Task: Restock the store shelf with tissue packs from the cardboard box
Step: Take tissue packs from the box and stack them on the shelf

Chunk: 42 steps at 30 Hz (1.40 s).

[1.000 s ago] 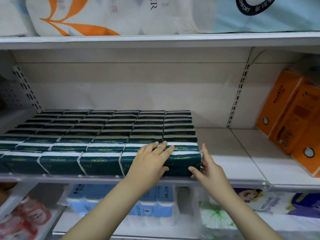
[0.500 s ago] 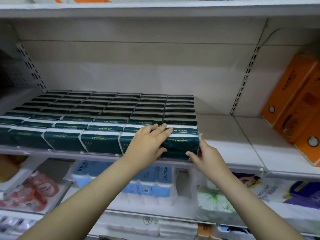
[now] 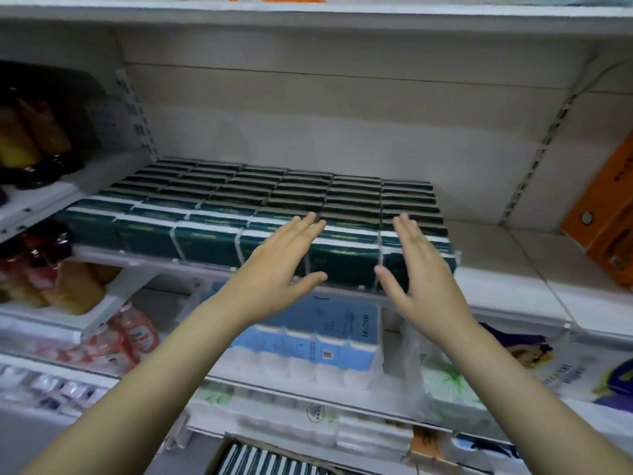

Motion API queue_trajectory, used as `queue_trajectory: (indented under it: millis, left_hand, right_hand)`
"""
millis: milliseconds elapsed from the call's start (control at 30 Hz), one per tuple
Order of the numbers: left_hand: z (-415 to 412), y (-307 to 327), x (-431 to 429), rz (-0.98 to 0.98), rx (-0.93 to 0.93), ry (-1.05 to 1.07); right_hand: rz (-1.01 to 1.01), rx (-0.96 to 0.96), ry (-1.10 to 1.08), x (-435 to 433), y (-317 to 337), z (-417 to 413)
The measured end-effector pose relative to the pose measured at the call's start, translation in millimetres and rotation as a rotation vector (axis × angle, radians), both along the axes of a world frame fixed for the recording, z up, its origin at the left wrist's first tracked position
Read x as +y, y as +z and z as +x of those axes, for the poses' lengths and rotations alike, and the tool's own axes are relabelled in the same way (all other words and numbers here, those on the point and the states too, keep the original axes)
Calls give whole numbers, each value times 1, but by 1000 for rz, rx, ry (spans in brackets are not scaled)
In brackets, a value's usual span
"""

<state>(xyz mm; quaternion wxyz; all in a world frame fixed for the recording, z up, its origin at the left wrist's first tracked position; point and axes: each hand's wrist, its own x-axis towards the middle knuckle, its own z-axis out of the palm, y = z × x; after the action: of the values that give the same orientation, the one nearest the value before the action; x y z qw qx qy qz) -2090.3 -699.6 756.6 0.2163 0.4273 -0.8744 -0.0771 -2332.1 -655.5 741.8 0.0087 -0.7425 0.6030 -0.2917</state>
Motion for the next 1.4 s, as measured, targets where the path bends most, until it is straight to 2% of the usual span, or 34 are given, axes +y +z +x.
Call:
queue_trajectory:
  millis: [100,200,400,600,767,1100,1267,1400]
  left_hand:
    - [54,-14,21,64,36,100]
    - [117,-35,46,129,60,213]
    - [207,-92,101,279,148,427]
    - [264,-168,146,494,212,557]
    - [270,-255,170,710,272,698]
    - [230,-470,207,1131,381,923]
    - [206,-604,192,1216,425,992]
    - [193,-703,175,1184,359,1014]
  right_hand:
    - [64,59,180,-3,-10,57]
    - [188,-21,334,-1,-29,123]
    - [450,-153,413,10,-76,221]
    - [657,-171,462,29,-155,282]
    - [852,-134,412,34,-241,299]
    - [1207,133,337,35,-448,291]
    - [1259,145,301,25,-571,302]
    - [1233,169,327,10,-666,306]
